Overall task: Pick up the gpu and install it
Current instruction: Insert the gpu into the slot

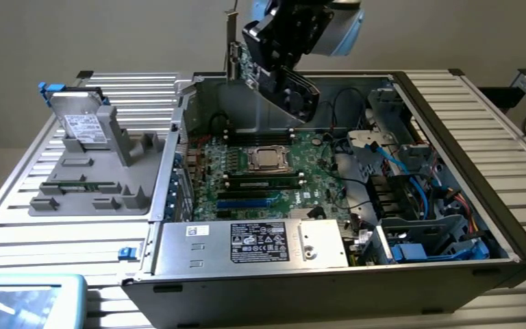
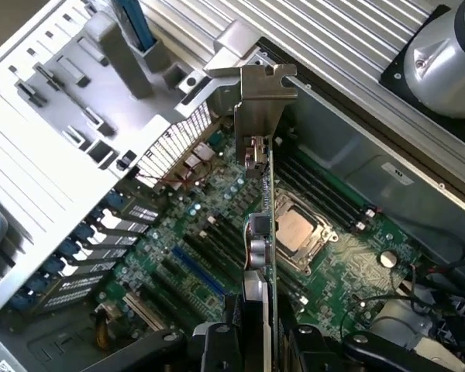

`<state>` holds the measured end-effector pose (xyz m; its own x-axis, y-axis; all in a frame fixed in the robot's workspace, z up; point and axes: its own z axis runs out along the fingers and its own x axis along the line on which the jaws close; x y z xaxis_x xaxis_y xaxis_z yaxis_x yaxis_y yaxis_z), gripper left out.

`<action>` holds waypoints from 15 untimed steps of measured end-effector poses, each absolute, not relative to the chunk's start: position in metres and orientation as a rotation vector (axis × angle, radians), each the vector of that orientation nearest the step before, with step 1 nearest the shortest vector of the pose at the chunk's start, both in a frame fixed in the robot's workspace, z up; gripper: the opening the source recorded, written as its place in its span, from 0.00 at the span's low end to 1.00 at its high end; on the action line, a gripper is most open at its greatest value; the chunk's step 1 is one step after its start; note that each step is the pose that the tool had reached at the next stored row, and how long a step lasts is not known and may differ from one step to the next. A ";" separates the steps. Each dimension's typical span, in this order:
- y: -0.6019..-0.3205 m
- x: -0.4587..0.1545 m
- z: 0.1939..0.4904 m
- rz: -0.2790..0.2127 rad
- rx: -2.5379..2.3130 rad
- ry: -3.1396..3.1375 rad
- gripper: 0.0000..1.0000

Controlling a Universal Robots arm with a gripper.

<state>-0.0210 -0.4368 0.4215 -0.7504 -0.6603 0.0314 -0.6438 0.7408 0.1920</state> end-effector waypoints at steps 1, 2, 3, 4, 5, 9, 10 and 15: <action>-0.437 -0.021 0.421 -0.257 1.091 -2.829 0.28; -0.437 -0.021 0.421 -0.255 1.117 -2.818 0.28; -0.437 -0.021 0.421 -0.254 1.141 -2.807 0.28; -0.437 -0.021 0.421 -0.252 1.168 -2.794 0.28; -0.437 -0.021 0.421 -0.250 1.192 -2.783 0.28; -0.437 -0.021 0.421 -0.243 1.290 -2.734 0.28; -0.437 -0.021 0.421 -0.241 1.315 -2.721 0.28; -0.437 -0.021 0.421 -0.231 1.437 -2.655 0.28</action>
